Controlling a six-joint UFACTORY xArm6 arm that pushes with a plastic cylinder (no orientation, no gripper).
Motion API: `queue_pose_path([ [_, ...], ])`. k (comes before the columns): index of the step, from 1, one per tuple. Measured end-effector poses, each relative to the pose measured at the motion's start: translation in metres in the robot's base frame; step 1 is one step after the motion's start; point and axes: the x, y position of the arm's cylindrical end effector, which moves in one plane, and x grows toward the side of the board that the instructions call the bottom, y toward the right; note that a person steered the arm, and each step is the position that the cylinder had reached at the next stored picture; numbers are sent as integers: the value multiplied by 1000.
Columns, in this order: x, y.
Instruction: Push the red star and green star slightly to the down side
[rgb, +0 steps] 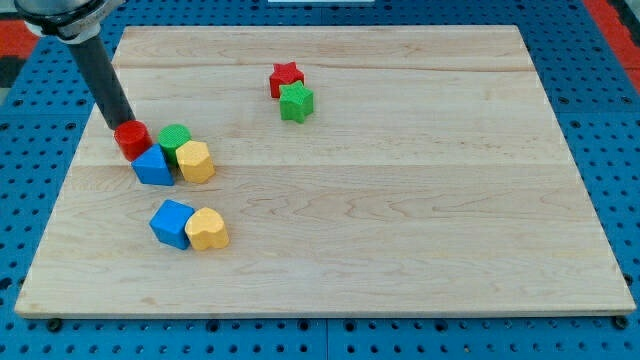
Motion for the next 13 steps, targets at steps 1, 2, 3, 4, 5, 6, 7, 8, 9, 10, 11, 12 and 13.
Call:
queue_pose_path([
  [1,15,18],
  [2,18,24],
  [3,-5,24],
  [4,-42,64],
  [5,-51,142],
  [6,-82,165],
  [7,-121,166],
  [8,-158,130],
  [9,-194,93],
  [10,-196,91],
  [11,-197,94],
  [12,-181,156],
  [13,-124,183],
])
